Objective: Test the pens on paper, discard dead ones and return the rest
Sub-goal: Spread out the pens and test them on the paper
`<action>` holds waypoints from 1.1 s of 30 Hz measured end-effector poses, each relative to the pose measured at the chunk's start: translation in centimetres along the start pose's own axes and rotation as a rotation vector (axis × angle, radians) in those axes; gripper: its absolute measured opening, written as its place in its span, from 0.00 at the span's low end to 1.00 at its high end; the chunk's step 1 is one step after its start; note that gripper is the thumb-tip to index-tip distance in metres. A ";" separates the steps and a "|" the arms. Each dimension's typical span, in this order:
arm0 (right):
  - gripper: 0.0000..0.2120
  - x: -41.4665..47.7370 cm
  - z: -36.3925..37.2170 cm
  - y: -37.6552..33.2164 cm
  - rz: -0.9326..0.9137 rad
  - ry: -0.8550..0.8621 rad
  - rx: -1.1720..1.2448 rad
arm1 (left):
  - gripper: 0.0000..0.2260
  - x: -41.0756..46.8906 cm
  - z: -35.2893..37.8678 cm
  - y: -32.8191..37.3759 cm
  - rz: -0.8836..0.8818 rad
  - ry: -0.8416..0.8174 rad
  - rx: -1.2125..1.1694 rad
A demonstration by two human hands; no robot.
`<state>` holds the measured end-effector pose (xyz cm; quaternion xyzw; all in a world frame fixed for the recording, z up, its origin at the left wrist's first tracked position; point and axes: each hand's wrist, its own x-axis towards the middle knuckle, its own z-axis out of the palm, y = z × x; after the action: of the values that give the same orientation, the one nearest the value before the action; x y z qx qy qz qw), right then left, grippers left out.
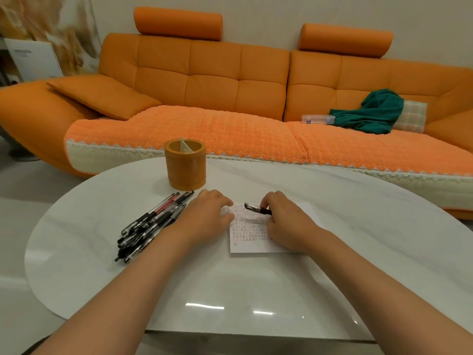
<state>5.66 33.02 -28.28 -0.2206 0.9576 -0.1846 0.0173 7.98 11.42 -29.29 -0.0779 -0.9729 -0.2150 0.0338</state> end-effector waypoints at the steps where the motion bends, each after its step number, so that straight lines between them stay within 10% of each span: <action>1: 0.14 0.3 0.0 0.4 0.008 0.017 -0.009 | 0.23 0.0 0.3 -0.2 0.014 -0.034 0.015; 8: 0.17 3.4 0.6 1.6 0.014 0.151 -0.099 | 0.34 0.4 0.7 -1.4 0.068 -0.229 0.128; 17: 0.14 9.8 1.0 0.7 0.014 0.126 -0.109 | 0.23 -0.7 -2.7 -4.0 -0.015 0.064 0.202; 28: 0.25 11.3 2.4 -1.2 0.001 0.051 -0.183 | 0.28 -2.5 -2.9 -6.8 -0.045 -0.028 0.167; 33: 0.14 8.9 2.3 -6.0 -0.234 0.067 -0.090 | 0.25 -2.7 -3.1 -7.0 -0.048 0.006 0.067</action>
<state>0.37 23.41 -27.80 -0.3253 0.9326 -0.1495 -0.0462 9.53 3.47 -29.62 -0.0528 -0.9811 -0.1831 0.0341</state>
